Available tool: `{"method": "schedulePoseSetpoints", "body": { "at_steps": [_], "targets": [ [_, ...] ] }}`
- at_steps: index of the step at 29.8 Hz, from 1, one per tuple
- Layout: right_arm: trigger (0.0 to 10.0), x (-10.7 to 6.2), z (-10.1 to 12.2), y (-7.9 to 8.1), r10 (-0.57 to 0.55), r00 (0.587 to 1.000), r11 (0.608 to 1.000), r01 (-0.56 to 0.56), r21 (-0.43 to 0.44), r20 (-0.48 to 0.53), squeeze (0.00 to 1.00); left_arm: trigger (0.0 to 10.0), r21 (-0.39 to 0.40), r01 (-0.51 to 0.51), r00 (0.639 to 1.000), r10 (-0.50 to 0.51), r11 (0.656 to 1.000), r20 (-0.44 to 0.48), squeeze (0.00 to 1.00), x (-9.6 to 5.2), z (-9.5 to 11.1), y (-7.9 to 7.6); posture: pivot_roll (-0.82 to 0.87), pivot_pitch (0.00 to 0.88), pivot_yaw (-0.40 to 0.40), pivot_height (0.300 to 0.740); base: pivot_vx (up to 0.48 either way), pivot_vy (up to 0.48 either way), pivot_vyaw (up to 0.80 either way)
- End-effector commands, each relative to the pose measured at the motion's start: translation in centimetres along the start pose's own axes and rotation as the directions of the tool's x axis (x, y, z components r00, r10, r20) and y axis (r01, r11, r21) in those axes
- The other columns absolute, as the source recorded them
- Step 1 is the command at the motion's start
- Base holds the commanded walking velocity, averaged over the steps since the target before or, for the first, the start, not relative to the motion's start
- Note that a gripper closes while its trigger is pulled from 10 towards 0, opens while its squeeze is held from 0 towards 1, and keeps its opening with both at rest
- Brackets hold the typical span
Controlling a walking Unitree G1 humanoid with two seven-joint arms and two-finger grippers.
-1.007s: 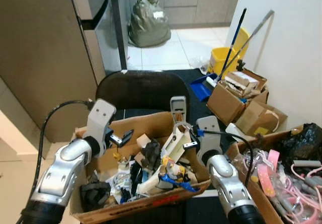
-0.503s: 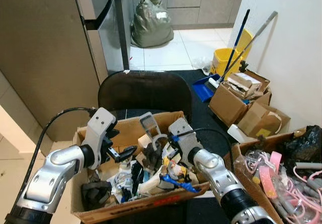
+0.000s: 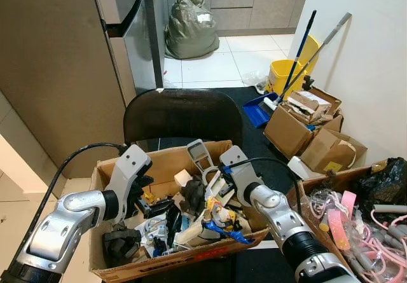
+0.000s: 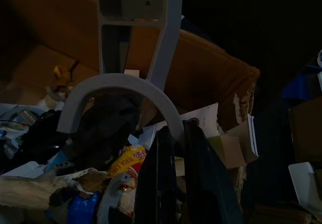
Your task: Picking trash to rubbish bin
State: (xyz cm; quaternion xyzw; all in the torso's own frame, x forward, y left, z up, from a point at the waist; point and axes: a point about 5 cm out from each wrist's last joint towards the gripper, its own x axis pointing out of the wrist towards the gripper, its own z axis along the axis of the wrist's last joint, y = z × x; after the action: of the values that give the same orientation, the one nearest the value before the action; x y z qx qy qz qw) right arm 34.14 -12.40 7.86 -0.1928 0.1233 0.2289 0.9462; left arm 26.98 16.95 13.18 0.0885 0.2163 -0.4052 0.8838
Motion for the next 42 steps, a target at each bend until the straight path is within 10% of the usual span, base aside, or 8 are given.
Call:
{"method": "schedulePoseSetpoints", "body": {
  "at_steps": [1,18,37,38,41,42],
  "targets": [
    [10.0,0.1,0.0,-0.1,-0.008,1.000,1.000,0.008,0.011,0.000,0.00,10.0,0.013,-0.009,0.999,0.009,1.000,-0.051,0.00,-0.4,-0.5,0.1,0.05,0.114,0.047,0.740,0.000,0.000,0.00],
    [10.0,0.2,-0.3,0.8,0.014,1.000,0.999,-0.014,0.029,-0.006,0.00,10.0,0.103,0.005,1.000,-0.003,0.995,-0.013,0.00,-0.2,3.8,-0.2,0.06,0.113,0.059,0.740,0.000,0.000,0.00],
    [10.0,0.1,-0.7,1.3,0.082,0.996,0.997,-0.082,0.016,-0.030,0.00,10.0,-0.004,-0.147,0.976,0.145,0.989,-0.165,0.00,-0.7,0.9,1.6,0.06,0.114,0.055,0.740,0.000,0.000,0.00],
    [10.0,0.1,-0.7,1.3,0.093,0.995,0.995,-0.092,0.028,-0.030,0.31,10.0,-0.003,-0.131,0.978,0.129,0.991,-0.165,0.00,-0.6,0.8,1.4,0.05,0.113,0.054,0.740,0.000,0.000,0.00],
    [10.0,0.1,-0.7,1.4,0.100,0.995,0.994,-0.099,0.038,-0.030,0.31,10.0,-0.002,-0.120,0.979,0.118,0.993,-0.166,0.00,-0.6,0.8,1.3,0.05,0.113,0.054,0.740,0.000,0.000,0.00],
    [10.0,0.0,-0.7,1.4,0.103,0.994,0.994,-0.102,0.044,-0.030,1.00,10.0,-0.003,-0.114,0.979,0.112,0.994,-0.171,0.00,-0.5,0.7,1.2,0.05,0.112,0.054,0.740,0.000,0.000,0.00]
  ]
}}
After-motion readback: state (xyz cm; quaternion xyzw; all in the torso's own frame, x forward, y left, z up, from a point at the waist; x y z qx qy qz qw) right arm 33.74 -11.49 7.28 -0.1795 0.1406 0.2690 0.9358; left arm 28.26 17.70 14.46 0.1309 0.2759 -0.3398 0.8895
